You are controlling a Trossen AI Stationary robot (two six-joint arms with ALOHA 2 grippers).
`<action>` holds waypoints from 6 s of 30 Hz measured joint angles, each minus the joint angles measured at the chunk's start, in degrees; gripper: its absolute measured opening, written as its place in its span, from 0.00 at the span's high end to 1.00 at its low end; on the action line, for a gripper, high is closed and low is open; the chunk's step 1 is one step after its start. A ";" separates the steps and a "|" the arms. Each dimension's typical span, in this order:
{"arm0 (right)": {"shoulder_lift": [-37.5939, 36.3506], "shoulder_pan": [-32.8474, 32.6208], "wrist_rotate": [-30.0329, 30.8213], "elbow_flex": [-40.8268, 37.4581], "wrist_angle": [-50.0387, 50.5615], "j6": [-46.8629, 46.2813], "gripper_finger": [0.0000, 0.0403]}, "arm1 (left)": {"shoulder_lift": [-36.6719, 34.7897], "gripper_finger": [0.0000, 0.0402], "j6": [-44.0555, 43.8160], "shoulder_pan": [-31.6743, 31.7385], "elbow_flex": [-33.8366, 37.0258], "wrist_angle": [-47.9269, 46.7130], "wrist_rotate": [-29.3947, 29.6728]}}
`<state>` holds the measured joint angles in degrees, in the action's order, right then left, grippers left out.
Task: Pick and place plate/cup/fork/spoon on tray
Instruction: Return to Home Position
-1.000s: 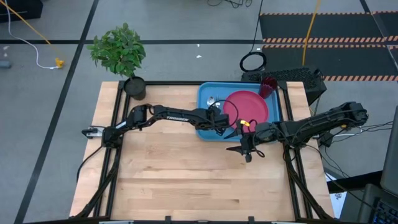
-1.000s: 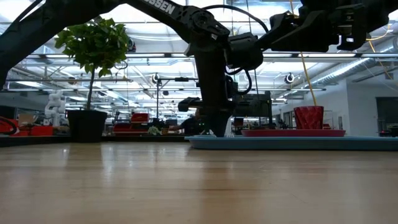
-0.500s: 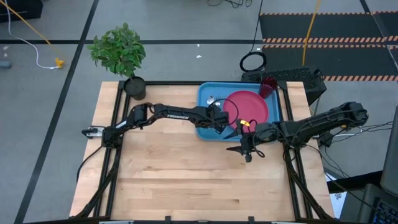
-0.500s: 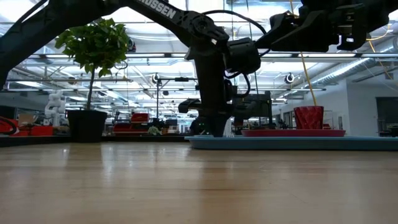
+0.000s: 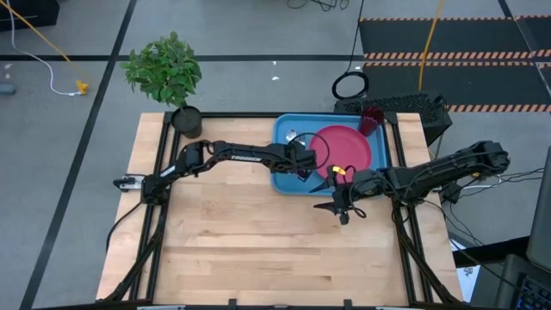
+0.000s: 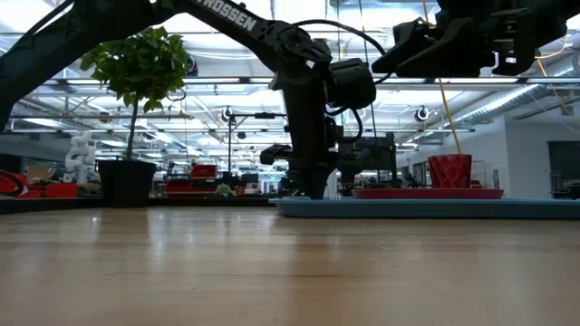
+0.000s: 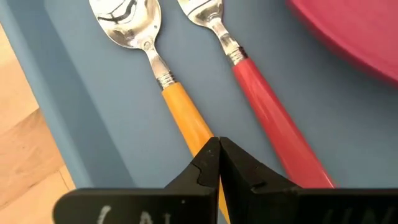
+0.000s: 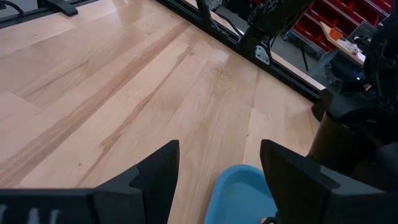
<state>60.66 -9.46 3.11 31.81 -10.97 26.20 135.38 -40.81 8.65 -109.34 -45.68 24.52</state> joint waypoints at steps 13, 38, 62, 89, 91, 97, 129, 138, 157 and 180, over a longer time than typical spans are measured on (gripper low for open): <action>-5.16 0.76 4.66 0.04 3.12 0.50 0.46 | -10.59 0.98 11.39 -2.46 -0.72 -1.21 7.22; -25.00 3.51 8.70 0.04 12.03 -8.89 0.86 | -17.39 0.98 22.42 -15.72 9.17 1.36 15.90; -28.78 1.94 6.42 -10.44 11.41 -20.05 1.00 | -52.53 0.98 36.25 -19.02 59.20 44.71 4.13; -44.78 4.21 8.68 -26.78 4.32 -19.88 1.00 | -96.39 0.98 44.19 -17.49 103.61 74.39 -5.18; -45.78 4.21 8.70 -27.77 4.30 -19.96 1.00 | -97.49 0.98 44.20 -16.92 104.60 75.07 -5.19; -48.68 4.23 8.82 -29.43 4.18 -20.56 1.00 | -100.04 0.98 44.19 -15.51 108.32 77.13 -6.76; -60.59 4.25 9.98 -30.24 9.11 -20.61 1.00 | -101.08 0.98 43.57 -15.08 108.76 78.87 -7.09; -60.46 4.25 8.63 -30.97 7.98 -21.00 1.00 | -101.08 0.98 43.92 -15.08 108.72 80.67 -7.09; -60.50 4.25 8.59 -30.97 8.12 -21.00 1.00 | -101.05 0.98 44.58 -15.08 108.72 80.53 -7.07; -60.48 4.25 8.72 -30.98 7.75 -20.84 1.00 | -104.57 0.98 46.70 -15.08 108.72 73.98 -6.52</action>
<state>0.19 -5.21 11.84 0.83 -3.22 5.35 30.81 5.89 -6.44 -0.62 28.30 18.00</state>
